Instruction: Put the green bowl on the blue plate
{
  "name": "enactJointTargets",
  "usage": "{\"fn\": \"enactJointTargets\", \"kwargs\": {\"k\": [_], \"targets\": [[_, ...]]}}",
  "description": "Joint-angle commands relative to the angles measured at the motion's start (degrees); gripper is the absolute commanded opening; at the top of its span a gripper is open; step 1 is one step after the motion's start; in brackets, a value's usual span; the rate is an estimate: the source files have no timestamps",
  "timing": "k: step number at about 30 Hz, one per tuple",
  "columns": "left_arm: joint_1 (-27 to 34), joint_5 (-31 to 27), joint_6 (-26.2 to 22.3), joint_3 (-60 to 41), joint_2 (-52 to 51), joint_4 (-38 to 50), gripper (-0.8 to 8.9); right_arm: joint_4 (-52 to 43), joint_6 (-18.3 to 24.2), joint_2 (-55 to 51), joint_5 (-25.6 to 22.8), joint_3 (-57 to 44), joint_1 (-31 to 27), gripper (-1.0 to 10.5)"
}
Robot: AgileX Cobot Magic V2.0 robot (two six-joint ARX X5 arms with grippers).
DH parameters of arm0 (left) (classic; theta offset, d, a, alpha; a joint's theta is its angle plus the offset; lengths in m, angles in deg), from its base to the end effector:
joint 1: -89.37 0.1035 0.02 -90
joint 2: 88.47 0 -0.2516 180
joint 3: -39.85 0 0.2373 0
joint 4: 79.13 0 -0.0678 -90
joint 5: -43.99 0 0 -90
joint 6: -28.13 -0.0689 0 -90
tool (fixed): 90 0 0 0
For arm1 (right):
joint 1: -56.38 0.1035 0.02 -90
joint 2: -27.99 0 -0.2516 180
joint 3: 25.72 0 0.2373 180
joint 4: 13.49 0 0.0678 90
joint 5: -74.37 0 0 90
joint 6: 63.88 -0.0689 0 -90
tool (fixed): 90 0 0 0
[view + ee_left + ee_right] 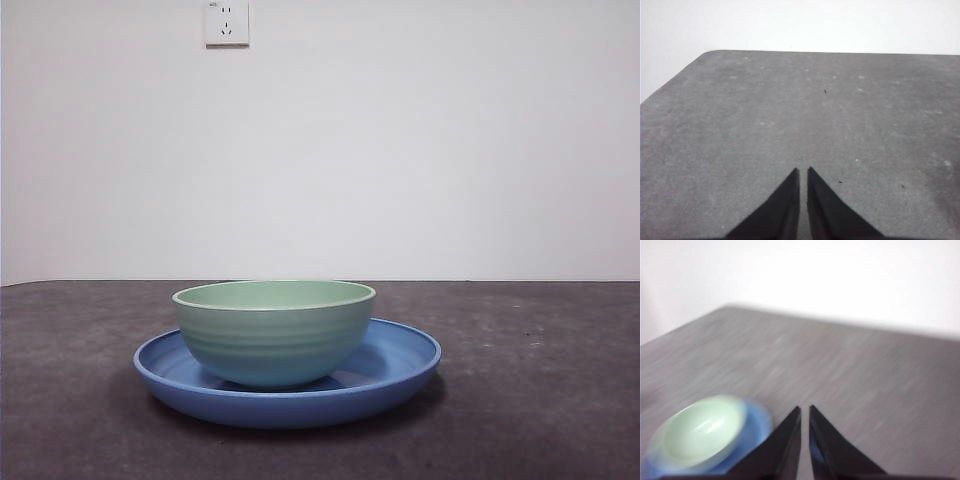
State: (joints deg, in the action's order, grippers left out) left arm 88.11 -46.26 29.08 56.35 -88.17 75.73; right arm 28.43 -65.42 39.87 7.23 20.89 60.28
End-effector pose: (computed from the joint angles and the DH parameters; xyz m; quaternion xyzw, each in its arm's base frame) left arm 0.1313 -0.0026 0.1498 -0.0072 0.0780 -0.0081 0.9969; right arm 0.0970 0.0334 0.2741 0.0234 0.0649 0.2301 0.9707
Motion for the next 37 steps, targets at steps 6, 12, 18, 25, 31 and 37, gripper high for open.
{"fn": "enactJointTargets", "kwargs": {"k": [6,12,18,25,31,37], "targets": [[0.1,-0.4,0.0,-1.2,-0.1,-0.4,0.24,-14.0,1.1,-7.8,-16.1,-20.0,-2.8,0.2],[0.1,-0.4,0.0,-1.2,-0.1,-0.4,0.24,-14.1,1.2,-11.7,-18.8,-27.8,-4.2,0.2],[0.1,-0.4,0.0,-1.2,-0.1,-0.4,0.24,-15.2,0.9,-11.7,-18.8,-30.6,-4.6,0.2],[0.1,-0.4,0.0,-1.2,-0.1,-0.4,0.24,-17.0,1.7,-11.7,-18.9,-31.3,-5.8,0.2],[0.1,-0.4,0.0,-1.2,-0.1,-0.4,0.24,-16.9,2.4,-11.7,-19.9,-31.3,-6.0,0.2],[0.1,-0.4,0.0,-1.2,-0.1,-0.4,0.24,-17.3,1.9,-11.7,-19.9,-31.3,-5.9,0.2]]}}
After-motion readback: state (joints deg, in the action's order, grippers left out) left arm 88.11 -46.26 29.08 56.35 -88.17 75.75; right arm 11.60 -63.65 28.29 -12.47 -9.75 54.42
